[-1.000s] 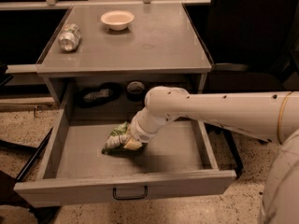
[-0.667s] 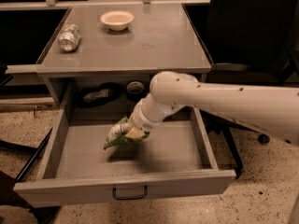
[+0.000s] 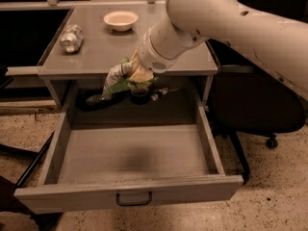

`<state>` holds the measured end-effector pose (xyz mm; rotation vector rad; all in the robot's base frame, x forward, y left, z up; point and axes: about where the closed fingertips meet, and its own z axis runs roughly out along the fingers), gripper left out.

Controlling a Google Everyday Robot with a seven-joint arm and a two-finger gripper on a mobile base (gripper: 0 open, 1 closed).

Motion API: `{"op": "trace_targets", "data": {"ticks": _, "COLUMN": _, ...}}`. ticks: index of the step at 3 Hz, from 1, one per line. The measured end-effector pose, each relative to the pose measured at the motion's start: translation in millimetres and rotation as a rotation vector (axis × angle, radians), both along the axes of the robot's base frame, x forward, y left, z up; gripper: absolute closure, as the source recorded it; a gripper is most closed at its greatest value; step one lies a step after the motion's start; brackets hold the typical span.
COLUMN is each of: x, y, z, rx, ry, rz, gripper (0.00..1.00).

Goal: Pick green jalapeno chip bag from top drawer and place on counter

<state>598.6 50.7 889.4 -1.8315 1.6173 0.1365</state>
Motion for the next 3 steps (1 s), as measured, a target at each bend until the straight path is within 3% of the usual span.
{"op": "trace_targets", "data": {"ticks": 1, "x": 0, "y": 0, "z": 0, "rx": 0.000, "ry": -0.001, "rz": 0.001, "gripper": 1.00}}
{"op": "trace_targets", "data": {"ticks": 2, "x": 30, "y": -2, "z": 22, "rx": -0.003, "ry": -0.059, "rz": 0.012, "gripper": 1.00}}
{"op": "trace_targets", "data": {"ticks": 3, "x": 103, "y": -19, "z": 43, "rx": -0.023, "ry": -0.156, "rz": -0.052, "gripper": 1.00}}
